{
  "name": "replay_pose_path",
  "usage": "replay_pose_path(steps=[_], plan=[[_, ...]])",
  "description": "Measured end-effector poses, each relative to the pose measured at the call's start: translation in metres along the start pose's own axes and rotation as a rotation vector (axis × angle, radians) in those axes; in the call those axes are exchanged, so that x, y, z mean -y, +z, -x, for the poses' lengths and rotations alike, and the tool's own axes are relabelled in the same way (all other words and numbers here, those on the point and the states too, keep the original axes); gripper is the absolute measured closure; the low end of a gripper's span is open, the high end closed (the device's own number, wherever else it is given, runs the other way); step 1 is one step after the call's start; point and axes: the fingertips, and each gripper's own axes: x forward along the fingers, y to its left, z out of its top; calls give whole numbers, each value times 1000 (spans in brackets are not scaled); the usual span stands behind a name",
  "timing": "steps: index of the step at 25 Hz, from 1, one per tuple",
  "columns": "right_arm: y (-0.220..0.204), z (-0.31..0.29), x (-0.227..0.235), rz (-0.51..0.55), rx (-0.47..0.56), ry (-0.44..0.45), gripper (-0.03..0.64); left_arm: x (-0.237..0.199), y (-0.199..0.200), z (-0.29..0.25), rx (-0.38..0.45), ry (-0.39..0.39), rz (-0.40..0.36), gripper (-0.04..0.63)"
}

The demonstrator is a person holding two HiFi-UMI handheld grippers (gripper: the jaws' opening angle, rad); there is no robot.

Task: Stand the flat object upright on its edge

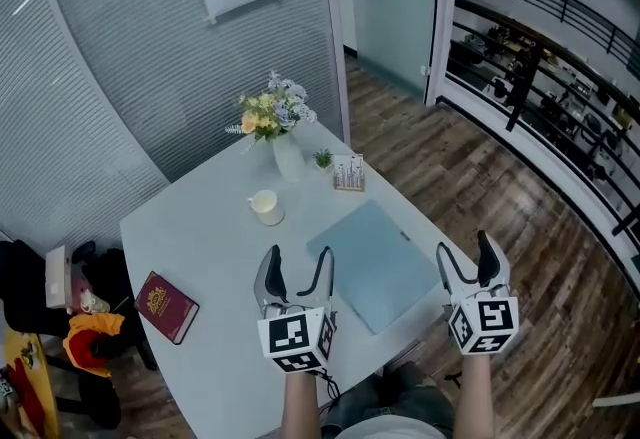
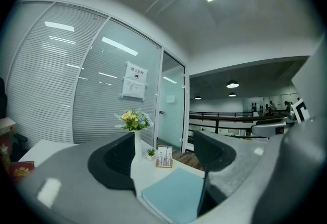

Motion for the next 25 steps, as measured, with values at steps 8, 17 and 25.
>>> replay_pose_path(steps=[8, 17, 25], plan=[[-12, -30, -7, -8, -47, 48, 268, -10, -17, -11, -49, 33, 38, 247], [-15, -91, -11, 11, -93, 170, 268, -20, -33, -32, -89, 127, 107, 247], [-29, -141, -18, 45, -153, 308, 264, -30, -51, -52, -122, 232, 177, 247]])
